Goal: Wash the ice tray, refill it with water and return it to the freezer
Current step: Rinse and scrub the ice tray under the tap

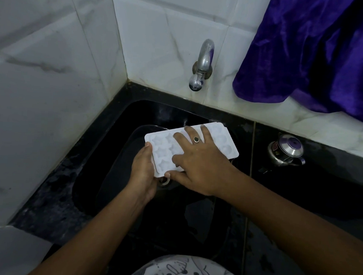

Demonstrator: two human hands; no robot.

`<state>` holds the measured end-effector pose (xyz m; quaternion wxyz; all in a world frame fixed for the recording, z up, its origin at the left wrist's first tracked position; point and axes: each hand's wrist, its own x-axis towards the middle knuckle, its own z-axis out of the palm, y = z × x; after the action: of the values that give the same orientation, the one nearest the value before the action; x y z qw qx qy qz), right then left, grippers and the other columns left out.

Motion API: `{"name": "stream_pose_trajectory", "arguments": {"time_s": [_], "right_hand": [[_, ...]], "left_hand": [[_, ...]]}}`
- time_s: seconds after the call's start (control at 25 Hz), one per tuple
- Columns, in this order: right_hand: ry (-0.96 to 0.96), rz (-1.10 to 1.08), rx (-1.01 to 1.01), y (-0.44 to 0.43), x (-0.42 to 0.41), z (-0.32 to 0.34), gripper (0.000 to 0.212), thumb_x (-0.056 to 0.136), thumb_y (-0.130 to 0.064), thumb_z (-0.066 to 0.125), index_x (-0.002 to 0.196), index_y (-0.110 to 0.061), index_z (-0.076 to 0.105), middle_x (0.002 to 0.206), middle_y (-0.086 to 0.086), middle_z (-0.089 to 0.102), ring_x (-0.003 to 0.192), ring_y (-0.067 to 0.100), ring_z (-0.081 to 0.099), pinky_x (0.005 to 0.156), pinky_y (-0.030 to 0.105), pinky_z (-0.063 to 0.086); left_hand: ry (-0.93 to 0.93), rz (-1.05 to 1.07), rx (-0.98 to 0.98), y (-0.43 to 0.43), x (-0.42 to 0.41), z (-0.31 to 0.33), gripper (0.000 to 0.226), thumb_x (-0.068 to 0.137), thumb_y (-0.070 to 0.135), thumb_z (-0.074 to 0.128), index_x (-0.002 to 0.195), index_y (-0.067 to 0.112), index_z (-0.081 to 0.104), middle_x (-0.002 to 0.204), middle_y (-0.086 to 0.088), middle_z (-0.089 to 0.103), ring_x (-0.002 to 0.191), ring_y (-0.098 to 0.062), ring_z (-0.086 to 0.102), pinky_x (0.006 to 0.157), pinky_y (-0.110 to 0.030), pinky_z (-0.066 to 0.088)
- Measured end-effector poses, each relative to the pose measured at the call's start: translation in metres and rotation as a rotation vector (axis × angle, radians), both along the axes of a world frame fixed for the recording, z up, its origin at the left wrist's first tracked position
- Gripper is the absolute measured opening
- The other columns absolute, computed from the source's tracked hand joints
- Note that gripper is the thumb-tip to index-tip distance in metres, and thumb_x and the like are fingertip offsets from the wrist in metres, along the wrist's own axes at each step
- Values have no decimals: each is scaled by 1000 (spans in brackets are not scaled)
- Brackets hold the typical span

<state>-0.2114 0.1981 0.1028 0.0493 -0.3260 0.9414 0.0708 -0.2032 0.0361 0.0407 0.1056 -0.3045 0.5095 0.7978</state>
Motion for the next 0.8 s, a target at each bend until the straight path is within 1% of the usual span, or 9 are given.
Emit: {"name": "stream_pose_trajectory", "arguments": {"time_s": [0.08,0.12,0.2,0.28,0.36,0.48,0.6,0.72,0.8], "right_hand": [[111,56,22,0,4,-7,63,100,-71,32,119,-26,72,168,17,28,155,44,20,121,68,11],[102,56,-4,2,6,-9,66,99,-73,31,125,-26,70,169,17,24,156,44,17,121,68,11],[-30,14,-112,7,7,-12,68,98,-76,29,137,-32,63,172,14,15,158,40,9,123,66,8],[-192,-41,-206,10,4,-11,60,98,-75,30,133,-40,64,172,9,16,159,36,5,125,63,4],[-229,-60,-217,11,-1,-9,51,101,-69,34,119,-40,71,167,7,25,157,34,12,125,61,5],[-34,-15,-96,9,-2,-12,53,102,-67,33,111,-34,74,163,11,35,153,37,23,123,63,9],[101,26,-39,5,5,-18,64,100,-72,29,123,-29,71,168,16,27,156,42,18,121,68,11],[-64,-21,-147,10,6,-17,66,98,-76,29,142,-36,58,173,12,12,159,38,5,124,65,5],[-242,-87,-265,15,1,-12,55,99,-73,34,136,-43,61,173,7,12,159,33,0,126,60,2]], "left_hand": [[19,17,24,-4,-4,2,47,113,45,38,132,14,68,115,-10,81,99,-28,81,80,-44,65],[25,28,33,-7,-5,2,47,113,45,38,133,14,67,116,-10,81,100,-29,80,78,-43,67],[28,44,31,-12,-5,0,46,113,44,39,133,13,67,113,-9,82,98,-28,81,69,-39,66],[9,29,17,-12,-1,-3,47,113,46,39,130,14,69,109,-8,83,92,-27,82,62,-37,65],[1,-7,15,-8,3,-5,49,113,47,38,132,13,68,113,-10,82,98,-29,81,71,-40,66],[16,-27,19,-3,4,-2,50,113,47,38,135,13,67,119,-11,80,106,-30,79,89,-45,63],[30,4,24,-5,-2,0,48,114,45,37,136,14,66,120,-11,80,105,-29,79,87,-45,64],[32,30,34,-13,-6,0,48,114,44,37,134,12,67,118,-11,80,103,-28,80,73,-38,66],[27,15,28,-13,-4,-2,49,114,45,36,131,12,68,116,-11,81,102,-29,80,71,-36,66]]}}
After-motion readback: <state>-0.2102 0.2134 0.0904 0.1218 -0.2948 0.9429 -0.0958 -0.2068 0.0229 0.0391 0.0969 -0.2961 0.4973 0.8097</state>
